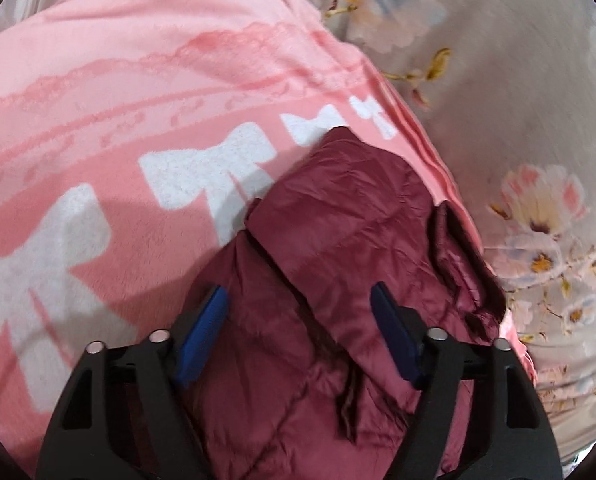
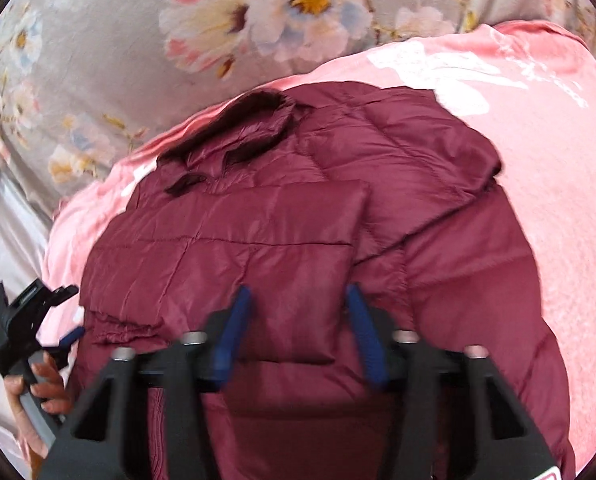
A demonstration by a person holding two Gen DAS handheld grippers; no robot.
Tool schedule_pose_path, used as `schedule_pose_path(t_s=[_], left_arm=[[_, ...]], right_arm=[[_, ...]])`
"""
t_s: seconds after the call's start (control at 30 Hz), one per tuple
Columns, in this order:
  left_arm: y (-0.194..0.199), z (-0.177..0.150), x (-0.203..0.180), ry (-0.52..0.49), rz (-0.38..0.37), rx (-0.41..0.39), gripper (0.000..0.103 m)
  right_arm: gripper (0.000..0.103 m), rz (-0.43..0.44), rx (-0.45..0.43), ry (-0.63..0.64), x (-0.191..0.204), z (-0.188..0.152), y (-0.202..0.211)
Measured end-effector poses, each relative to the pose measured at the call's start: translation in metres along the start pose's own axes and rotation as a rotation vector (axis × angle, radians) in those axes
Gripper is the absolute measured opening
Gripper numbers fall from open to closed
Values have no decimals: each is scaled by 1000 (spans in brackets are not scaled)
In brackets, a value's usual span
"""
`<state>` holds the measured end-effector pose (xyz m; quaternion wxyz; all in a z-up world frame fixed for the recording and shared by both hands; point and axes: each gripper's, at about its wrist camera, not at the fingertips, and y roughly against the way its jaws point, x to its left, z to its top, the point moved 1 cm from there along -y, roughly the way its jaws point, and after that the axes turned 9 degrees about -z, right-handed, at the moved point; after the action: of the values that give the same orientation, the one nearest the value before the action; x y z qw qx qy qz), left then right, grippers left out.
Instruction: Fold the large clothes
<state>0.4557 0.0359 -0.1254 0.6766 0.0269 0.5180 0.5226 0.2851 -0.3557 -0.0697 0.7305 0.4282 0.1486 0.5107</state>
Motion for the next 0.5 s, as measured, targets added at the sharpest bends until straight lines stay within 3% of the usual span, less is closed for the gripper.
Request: schedule_pose_path(t_s=[0.03, 0.1, 0.13, 0.17, 0.27, 0.37, 0.43, 0.5], left_arm=[[-5, 2, 2, 6, 9, 6, 56], [-10, 4, 3, 1, 37, 4, 30], [-11, 5, 2, -7, 46, 3, 22], [-10, 7, 1, -11, 43, 3, 4], [7, 13, -14, -51, 7, -62, 0], [29, 14, -39, -135, -19, -140, 0], [33, 11, -49, -168, -25, -152, 0], [25, 5, -49, -188, -1, -127, 0]], right_arm=[[9, -9, -12, 26, 5, 2, 1], [5, -24, -71, 77, 15, 13, 11], [4, -19, -108, 95, 20, 20, 20], [3, -6, -167, 114, 26, 32, 35], [3, 44, -334, 144, 37, 60, 78], [3, 29, -426, 169, 39, 74, 95], [3, -11, -382, 167, 31, 76, 75], [3, -26, -274, 124, 16, 73, 41]])
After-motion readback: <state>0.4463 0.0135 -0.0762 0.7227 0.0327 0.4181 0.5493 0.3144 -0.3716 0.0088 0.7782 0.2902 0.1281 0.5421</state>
